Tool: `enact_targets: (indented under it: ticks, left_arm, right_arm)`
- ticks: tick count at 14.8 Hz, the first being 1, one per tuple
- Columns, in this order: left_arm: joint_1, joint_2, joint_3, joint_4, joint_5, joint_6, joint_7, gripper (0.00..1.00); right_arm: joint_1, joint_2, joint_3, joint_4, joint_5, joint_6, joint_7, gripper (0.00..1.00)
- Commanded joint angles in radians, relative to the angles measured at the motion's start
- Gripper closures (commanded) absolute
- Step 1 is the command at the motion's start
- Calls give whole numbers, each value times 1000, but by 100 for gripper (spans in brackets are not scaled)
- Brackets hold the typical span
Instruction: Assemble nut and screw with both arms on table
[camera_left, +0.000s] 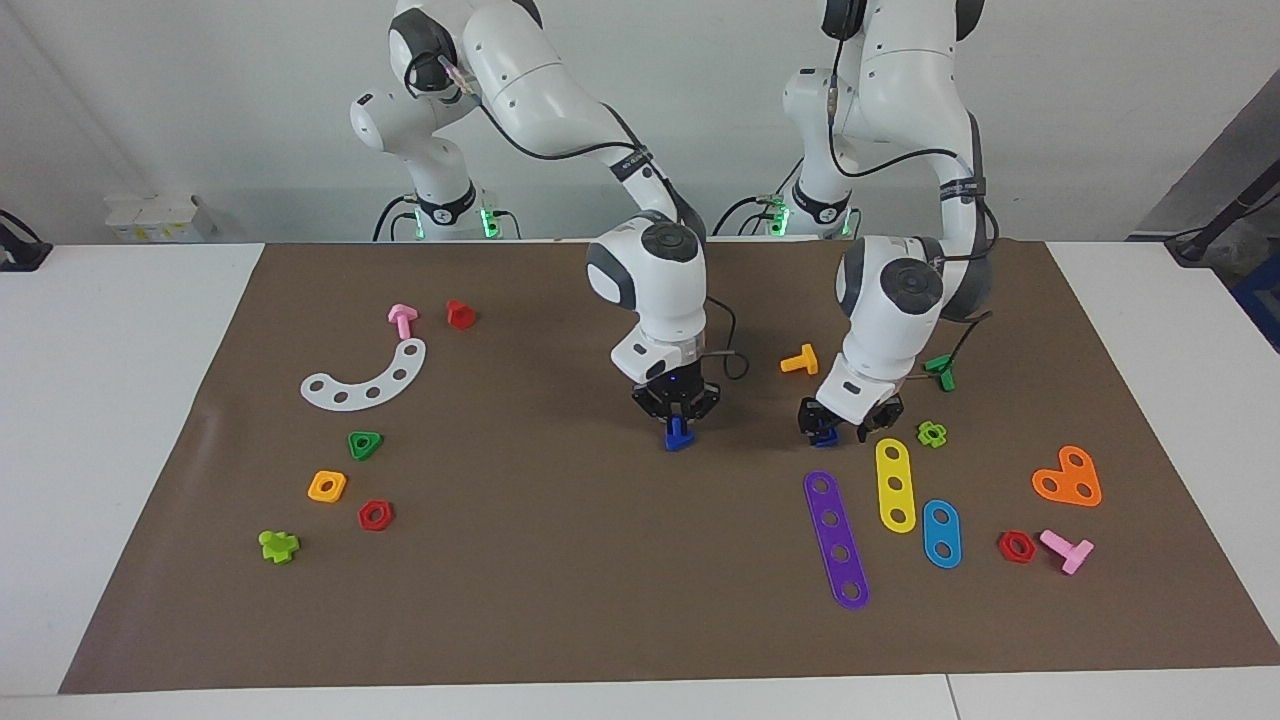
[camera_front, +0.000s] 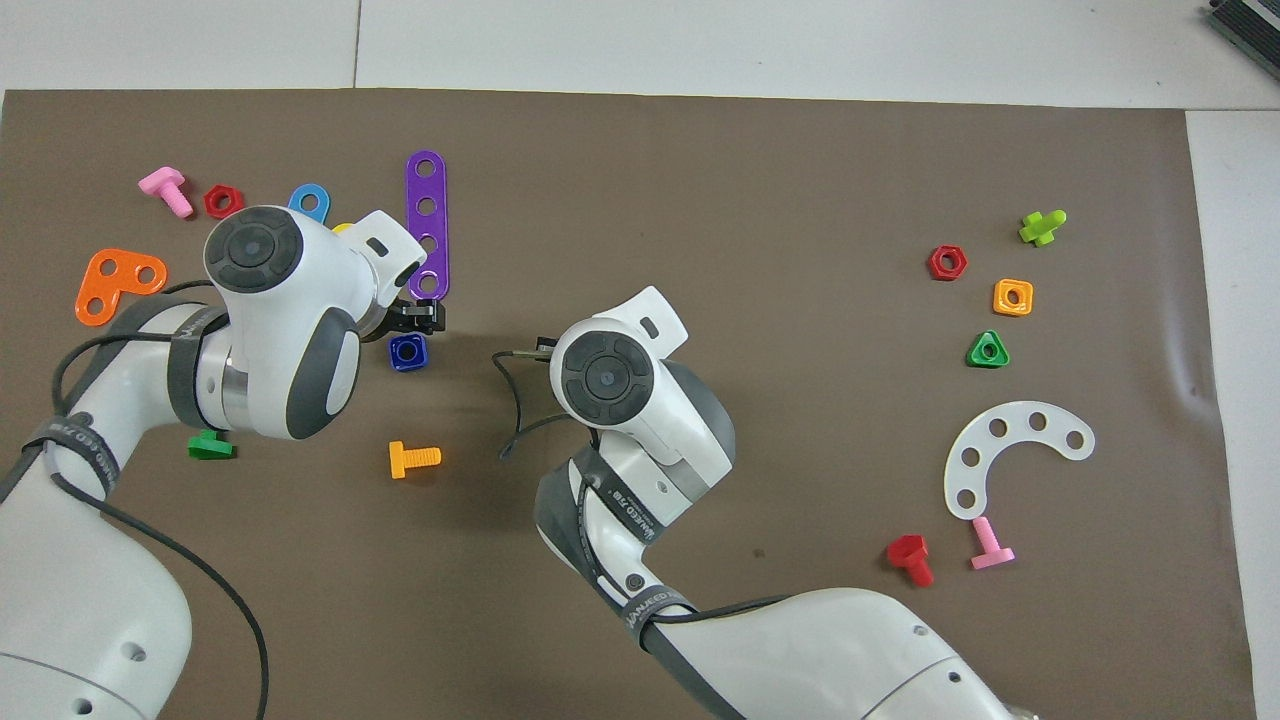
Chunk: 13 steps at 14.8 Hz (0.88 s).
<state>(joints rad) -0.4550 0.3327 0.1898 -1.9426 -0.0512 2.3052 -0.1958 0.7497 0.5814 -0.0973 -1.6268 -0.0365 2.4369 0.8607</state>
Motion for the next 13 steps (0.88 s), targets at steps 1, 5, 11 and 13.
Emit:
enact_targets:
  ticks: [1, 5, 11, 13]
  left_arm:
    - [-16, -18, 17, -45, -16, 31, 4, 23]
    - [-16, -21, 16, -65, -16, 25, 9, 27]
    - [-30, -27, 16, -102, -16, 28, 4, 33]
    - [-30, -29, 14, -107, -16, 28, 4, 40]
  right_arm:
    - [0, 5, -1, 16, -23, 8, 32, 100]
    - [2, -3, -4, -5, -25, -13, 34, 0]
    - [-107, -220, -16, -8, -25, -200, -18, 0]
    - [-186, -296, -15, -8, -25, -310, -124, 0]
